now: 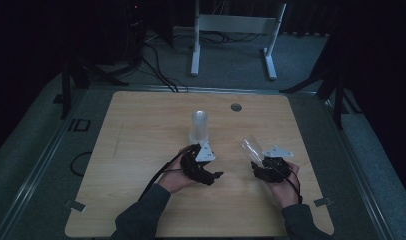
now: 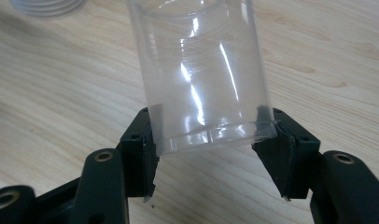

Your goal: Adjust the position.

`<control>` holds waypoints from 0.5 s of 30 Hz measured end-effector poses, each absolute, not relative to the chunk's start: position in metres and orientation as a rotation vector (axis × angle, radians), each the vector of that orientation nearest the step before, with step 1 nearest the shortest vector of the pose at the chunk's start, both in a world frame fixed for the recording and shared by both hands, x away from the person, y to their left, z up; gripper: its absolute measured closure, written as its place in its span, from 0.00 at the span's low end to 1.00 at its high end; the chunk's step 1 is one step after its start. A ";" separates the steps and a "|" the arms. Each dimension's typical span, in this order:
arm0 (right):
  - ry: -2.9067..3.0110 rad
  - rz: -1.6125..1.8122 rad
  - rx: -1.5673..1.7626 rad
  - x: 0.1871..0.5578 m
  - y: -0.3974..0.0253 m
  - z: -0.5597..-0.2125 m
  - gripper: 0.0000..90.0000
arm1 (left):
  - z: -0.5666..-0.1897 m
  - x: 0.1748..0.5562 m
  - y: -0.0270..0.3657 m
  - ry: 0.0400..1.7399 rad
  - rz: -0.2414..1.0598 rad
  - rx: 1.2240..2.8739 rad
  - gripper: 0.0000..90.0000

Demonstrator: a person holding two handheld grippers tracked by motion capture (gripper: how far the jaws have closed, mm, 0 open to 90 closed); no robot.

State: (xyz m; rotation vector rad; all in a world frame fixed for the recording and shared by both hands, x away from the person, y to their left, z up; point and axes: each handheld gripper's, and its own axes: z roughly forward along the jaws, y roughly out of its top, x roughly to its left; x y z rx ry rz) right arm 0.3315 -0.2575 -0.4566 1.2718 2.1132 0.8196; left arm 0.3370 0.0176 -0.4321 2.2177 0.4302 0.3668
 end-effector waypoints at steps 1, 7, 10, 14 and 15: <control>2.113 0.820 1.272 0.331 -0.258 -0.457 0.47 | -0.432 0.337 0.018 0.430 0.367 2.218 0.27; 2.041 0.868 1.316 0.331 -0.259 -0.457 0.47 | -0.432 0.338 0.017 0.446 0.364 2.201 0.27; 2.013 0.875 1.323 0.331 -0.258 -0.457 0.47 | -0.431 0.338 0.017 0.450 0.366 2.196 0.27; 1.990 0.886 1.329 0.330 -0.258 -0.456 0.47 | -0.432 0.338 0.017 0.455 0.370 2.194 0.27; 1.971 0.886 1.328 0.329 -0.257 -0.456 0.47 | -0.431 0.338 0.017 0.458 0.374 2.190 0.27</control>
